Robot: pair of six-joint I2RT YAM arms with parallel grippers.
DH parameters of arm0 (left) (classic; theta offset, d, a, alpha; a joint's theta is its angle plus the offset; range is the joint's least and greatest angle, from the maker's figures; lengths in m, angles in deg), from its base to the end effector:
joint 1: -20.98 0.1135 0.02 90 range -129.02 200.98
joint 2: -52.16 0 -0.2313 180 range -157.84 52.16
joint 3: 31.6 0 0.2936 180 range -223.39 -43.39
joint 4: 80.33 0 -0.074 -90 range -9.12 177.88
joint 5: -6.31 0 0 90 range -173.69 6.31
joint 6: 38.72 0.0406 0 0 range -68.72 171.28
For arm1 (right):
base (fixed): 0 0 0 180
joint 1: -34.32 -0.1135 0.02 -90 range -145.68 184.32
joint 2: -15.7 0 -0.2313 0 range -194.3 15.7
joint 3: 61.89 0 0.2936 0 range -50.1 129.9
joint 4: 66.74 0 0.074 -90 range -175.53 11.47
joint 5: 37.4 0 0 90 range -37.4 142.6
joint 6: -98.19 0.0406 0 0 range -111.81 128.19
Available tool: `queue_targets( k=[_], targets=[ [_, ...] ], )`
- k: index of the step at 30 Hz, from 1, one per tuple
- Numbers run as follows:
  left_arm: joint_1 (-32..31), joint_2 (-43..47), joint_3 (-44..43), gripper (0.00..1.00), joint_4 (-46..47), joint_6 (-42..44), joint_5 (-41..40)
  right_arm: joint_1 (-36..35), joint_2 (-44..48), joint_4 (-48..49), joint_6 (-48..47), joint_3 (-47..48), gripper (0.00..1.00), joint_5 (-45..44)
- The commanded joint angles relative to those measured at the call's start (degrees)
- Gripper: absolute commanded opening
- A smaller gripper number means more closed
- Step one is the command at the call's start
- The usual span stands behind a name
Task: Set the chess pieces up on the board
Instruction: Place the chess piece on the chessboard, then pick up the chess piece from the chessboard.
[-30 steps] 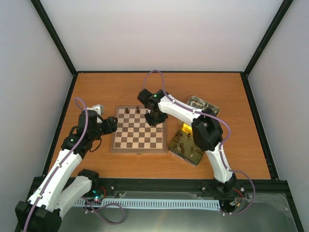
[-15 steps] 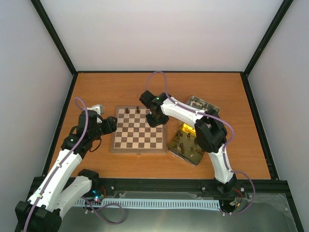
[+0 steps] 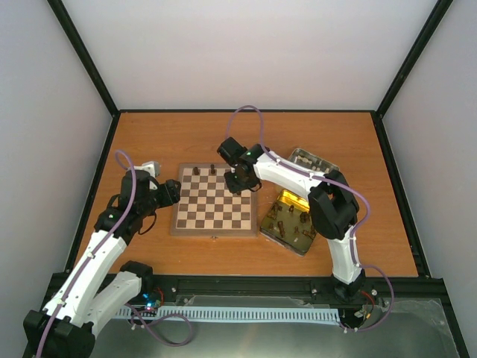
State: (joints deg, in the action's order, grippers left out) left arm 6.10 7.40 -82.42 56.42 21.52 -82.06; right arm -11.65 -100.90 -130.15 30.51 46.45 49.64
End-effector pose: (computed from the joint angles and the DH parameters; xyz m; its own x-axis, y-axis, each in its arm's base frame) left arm 0.2307 -0.0625 0.2381 -0.6454 -0.3419 -0.6830 -0.0481 0.9107 -0.4104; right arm 0.3144 0.3222 0.1694 -0.8787 -0.3633 -0.3095 -0.4032 0.9121 0.0741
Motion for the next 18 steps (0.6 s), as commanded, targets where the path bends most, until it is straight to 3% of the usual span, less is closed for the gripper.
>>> queue_targets(
  k=[1, 18],
  targets=[
    [0.18, 0.64, -0.35, 0.7, 0.43, 1.02, -0.84, 0.1, 1.66, 2.57, 2.02, -1.2, 0.38, -0.99],
    [0.2, 0.55, -0.28, 0.7, 0.53, 0.92, -0.84, 0.1, -0.31, 6.0, 2.38, -3.41, 0.25, -1.36]
  ],
)
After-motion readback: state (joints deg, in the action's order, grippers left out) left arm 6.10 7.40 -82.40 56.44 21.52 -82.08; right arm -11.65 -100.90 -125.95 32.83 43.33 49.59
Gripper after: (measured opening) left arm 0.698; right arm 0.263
